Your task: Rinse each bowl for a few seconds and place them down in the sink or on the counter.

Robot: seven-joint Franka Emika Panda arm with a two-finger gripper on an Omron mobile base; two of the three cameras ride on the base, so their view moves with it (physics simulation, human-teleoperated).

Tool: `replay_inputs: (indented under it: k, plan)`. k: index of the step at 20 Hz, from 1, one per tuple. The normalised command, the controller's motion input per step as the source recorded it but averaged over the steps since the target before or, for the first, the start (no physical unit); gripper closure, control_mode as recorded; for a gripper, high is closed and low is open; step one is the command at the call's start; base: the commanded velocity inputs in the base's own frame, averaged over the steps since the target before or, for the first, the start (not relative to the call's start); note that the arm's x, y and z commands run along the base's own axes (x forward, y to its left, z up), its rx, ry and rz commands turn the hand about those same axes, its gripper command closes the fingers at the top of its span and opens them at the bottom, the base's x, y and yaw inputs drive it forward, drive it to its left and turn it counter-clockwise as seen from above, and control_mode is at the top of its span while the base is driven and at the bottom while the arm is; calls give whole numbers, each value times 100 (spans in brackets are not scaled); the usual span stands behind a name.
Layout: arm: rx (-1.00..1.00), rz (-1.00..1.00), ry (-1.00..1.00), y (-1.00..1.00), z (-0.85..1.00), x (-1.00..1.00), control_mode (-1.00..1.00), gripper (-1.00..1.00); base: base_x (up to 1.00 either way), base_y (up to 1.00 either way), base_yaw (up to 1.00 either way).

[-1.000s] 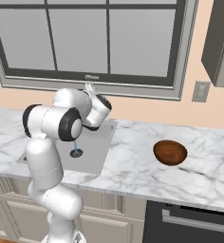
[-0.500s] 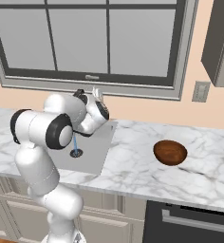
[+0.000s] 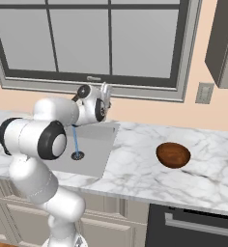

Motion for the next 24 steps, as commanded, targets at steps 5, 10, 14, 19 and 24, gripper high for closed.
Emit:
replay_inputs:
  k: [5,10,14,19,24]
  plan:
    - [17,-25,14,-28,68,-3,-100,100,0,0,0]
    - [12,-31,5,-33,36,-15,-100,100,0,0,0]
    - [3,-34,0,-17,0,-27,-100,100,0,0,0]
    - [3,-34,0,-10,0,-33,-100,100,0,0,0]
    - [9,-30,0,-25,0,-29,-100,100,0,0,0]
